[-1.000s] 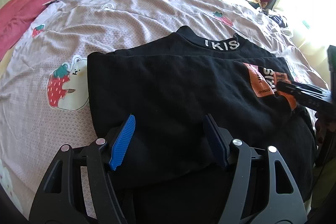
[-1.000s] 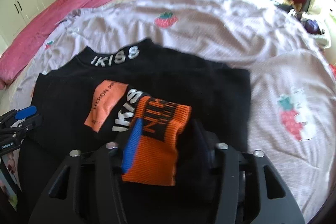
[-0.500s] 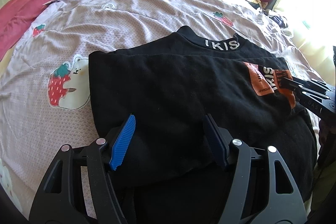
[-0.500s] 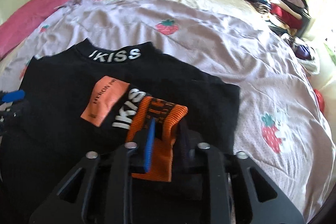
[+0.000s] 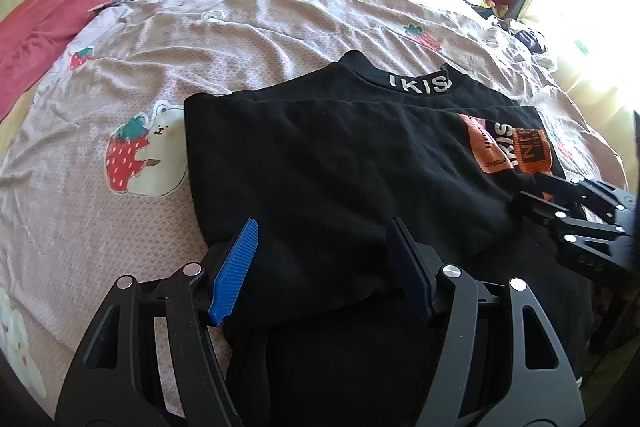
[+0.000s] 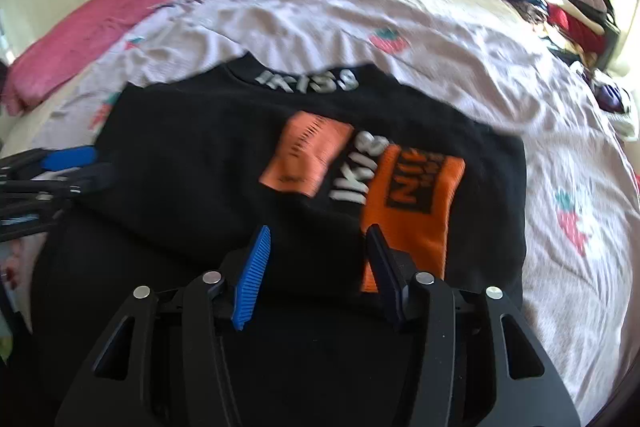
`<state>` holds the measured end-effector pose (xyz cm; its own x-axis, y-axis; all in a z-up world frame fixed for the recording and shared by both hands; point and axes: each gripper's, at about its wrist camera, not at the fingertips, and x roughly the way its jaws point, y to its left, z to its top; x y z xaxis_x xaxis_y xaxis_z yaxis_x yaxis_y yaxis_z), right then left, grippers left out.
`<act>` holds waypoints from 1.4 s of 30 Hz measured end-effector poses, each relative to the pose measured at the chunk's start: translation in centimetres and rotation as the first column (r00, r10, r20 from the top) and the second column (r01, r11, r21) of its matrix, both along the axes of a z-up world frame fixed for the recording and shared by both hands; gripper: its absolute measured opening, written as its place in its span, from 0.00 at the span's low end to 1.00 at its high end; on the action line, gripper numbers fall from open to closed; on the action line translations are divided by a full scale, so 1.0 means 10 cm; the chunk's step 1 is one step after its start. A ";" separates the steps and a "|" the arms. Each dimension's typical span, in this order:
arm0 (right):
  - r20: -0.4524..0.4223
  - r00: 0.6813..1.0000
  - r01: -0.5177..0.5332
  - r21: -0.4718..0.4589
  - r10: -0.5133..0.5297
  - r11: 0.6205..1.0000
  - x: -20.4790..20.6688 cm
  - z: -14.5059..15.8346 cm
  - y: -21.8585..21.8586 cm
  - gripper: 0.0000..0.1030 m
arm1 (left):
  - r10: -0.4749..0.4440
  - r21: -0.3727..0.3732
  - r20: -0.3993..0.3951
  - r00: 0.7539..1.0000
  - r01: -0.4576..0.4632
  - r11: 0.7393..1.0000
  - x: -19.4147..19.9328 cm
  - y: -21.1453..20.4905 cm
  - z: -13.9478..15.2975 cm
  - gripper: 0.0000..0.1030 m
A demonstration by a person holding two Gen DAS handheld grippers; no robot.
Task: Fold small clothes
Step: 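Lower the cuff onto the shirt and open the right gripper, then move both open grippers back to the hem of the black shirt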
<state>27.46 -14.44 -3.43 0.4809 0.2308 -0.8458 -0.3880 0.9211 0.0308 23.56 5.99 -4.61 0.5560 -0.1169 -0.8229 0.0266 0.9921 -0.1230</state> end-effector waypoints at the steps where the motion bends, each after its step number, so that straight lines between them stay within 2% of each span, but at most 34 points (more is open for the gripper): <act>1: -0.013 1.000 0.018 0.004 -0.018 1.000 0.02 -0.04 -0.04 0.57 | 0.001 -0.001 0.000 1.000 -0.001 1.000 -0.01 0.01 0.00 0.58; 5: -0.017 0.999 0.039 0.027 -0.038 0.999 -0.01 -0.03 -0.10 0.57 | 0.004 -0.005 0.007 1.000 -0.004 1.000 -0.05 0.02 0.02 0.58; 11: 0.032 0.999 0.034 0.059 -0.036 0.998 -0.17 0.19 -0.11 0.58 | 0.004 -0.019 0.025 1.000 -0.004 1.000 -0.14 0.04 0.09 0.58; 12: 0.050 0.998 0.031 0.061 -0.034 0.998 -0.21 0.25 -0.11 0.60 | 0.002 -0.019 0.031 1.000 -0.001 1.000 -0.17 0.04 0.12 0.58; 13: 0.064 0.997 0.035 0.059 -0.039 0.998 -0.23 0.29 -0.10 0.68 | 0.002 -0.019 0.033 0.999 -0.001 1.000 -0.18 0.05 0.13 0.58; 16: 0.097 0.994 0.035 0.072 -0.042 0.997 -0.30 0.41 -0.10 0.69 | 0.006 -0.025 0.047 0.999 -0.005 1.000 -0.24 0.08 0.19 0.58; 19: 0.129 0.990 0.048 0.069 -0.057 0.996 -0.38 0.51 -0.11 0.85 | 0.010 -0.034 0.058 0.998 -0.008 0.999 -0.30 0.11 0.25 0.61; 23: 0.172 0.983 0.059 0.073 -0.071 0.996 -0.49 0.63 -0.12 0.92 | 0.012 -0.034 0.075 0.997 -0.010 0.999 -0.40 0.15 0.33 0.68; 31: 0.225 0.970 0.084 0.054 -0.094 0.995 -0.70 0.81 -0.12 0.94 | 0.015 -0.059 0.103 0.995 -0.009 0.998 -0.56 0.21 0.44 0.76; 33: 0.231 0.969 0.083 0.045 -0.091 0.996 -0.75 0.85 -0.10 0.95 | 0.006 -0.095 0.116 0.993 0.005 0.995 -0.61 0.24 0.47 0.76; 36: 0.243 0.966 0.081 0.038 -0.088 0.996 -0.84 0.91 -0.08 0.95 | 0.009 -0.113 0.116 0.993 0.004 0.994 -0.67 0.26 0.50 0.81; 42: 0.261 0.963 0.065 0.021 -0.068 0.998 -1.03 0.98 -0.01 0.96 | -0.006 -0.156 0.137 0.991 0.028 0.987 -0.84 0.27 0.57 0.81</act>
